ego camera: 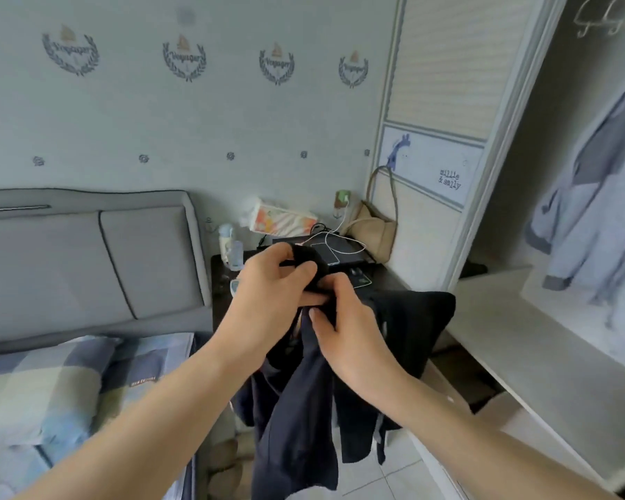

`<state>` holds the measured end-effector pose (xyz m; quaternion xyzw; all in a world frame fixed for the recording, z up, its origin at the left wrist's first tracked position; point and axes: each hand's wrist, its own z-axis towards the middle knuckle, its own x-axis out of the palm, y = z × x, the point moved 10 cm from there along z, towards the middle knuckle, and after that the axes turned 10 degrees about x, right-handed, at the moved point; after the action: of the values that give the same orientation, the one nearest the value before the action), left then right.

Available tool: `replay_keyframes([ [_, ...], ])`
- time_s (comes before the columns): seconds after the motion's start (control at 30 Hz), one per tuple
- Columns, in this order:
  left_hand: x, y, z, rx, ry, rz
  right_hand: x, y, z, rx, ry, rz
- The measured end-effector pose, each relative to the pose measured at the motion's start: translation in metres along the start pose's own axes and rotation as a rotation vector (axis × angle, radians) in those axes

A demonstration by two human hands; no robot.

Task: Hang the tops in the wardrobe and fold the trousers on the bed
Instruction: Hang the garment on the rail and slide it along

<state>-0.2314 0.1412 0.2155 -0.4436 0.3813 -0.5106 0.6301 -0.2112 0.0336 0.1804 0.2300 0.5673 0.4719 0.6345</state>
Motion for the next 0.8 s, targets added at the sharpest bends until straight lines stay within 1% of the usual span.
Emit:
replay_keyframes([
  [0.03, 0.011, -0.004, 0.001, 0.036, 0.042, 0.055, -0.02, -0.009, 0.004, 0.012, -0.041, -0.015],
  [0.07, 0.016, -0.008, 0.003, 0.089, 0.059, 0.164, -0.039, -0.017, 0.008, 0.033, -0.063, -0.006],
  [0.17, 0.024, -0.025, 0.002, 0.335, -0.025, 0.62, -0.089, -0.034, 0.011, 0.063, -0.074, 0.063],
  [0.2, 0.038, -0.025, -0.001, 0.392, 0.014, 0.702, -0.1, -0.036, 0.011, 0.055, -0.069, 0.058],
  [0.23, 0.067, -0.018, -0.003, 0.424, 0.119, 0.734, -0.111, -0.039, 0.009, 0.044, -0.049, 0.047],
  [0.27, 0.095, -0.007, -0.007, 0.435, 0.236, 0.715, -0.117, -0.04, 0.008, 0.026, -0.022, 0.034],
  [0.3, 0.117, 0.003, -0.009, 0.418, 0.308, 0.674, -0.121, -0.041, 0.007, 0.01, 0.0, 0.027],
  [0.33, 0.133, 0.011, -0.008, 0.4, 0.326, 0.627, -0.128, -0.041, 0.006, -0.003, 0.005, 0.026],
  [0.4, 0.159, 0.023, -0.002, 0.401, 0.286, 0.612, -0.157, -0.047, 0.004, -0.025, -0.025, 0.065],
  [0.43, 0.159, 0.031, -0.001, 0.398, 0.29, 0.667, -0.167, -0.044, 0.005, -0.039, -0.041, 0.096],
  [0.53, 0.184, 0.071, 0.005, 0.32, 0.404, 0.918, -0.218, -0.06, 0.006, -0.076, -0.065, 0.099],
  [0.6, 0.19, 0.1, 0.009, 0.172, 0.49, 1.012, -0.246, -0.071, 0.003, -0.11, -0.03, -0.006],
  [0.67, 0.196, 0.121, 0.015, 0.041, 0.597, 1.07, -0.264, -0.082, -0.009, -0.206, 0.039, -0.252],
  [0.7, 0.197, 0.127, 0.018, 0.001, 0.671, 1.104, -0.264, -0.088, -0.015, -0.255, 0.08, -0.4],
  [0.73, 0.206, 0.134, 0.023, -0.023, 0.749, 1.112, -0.27, -0.102, -0.022, -0.262, 0.131, -0.516],
  [0.8, 0.221, 0.135, 0.03, -0.022, 0.861, 1.046, -0.282, -0.138, -0.028, -0.078, 0.236, -0.598],
])
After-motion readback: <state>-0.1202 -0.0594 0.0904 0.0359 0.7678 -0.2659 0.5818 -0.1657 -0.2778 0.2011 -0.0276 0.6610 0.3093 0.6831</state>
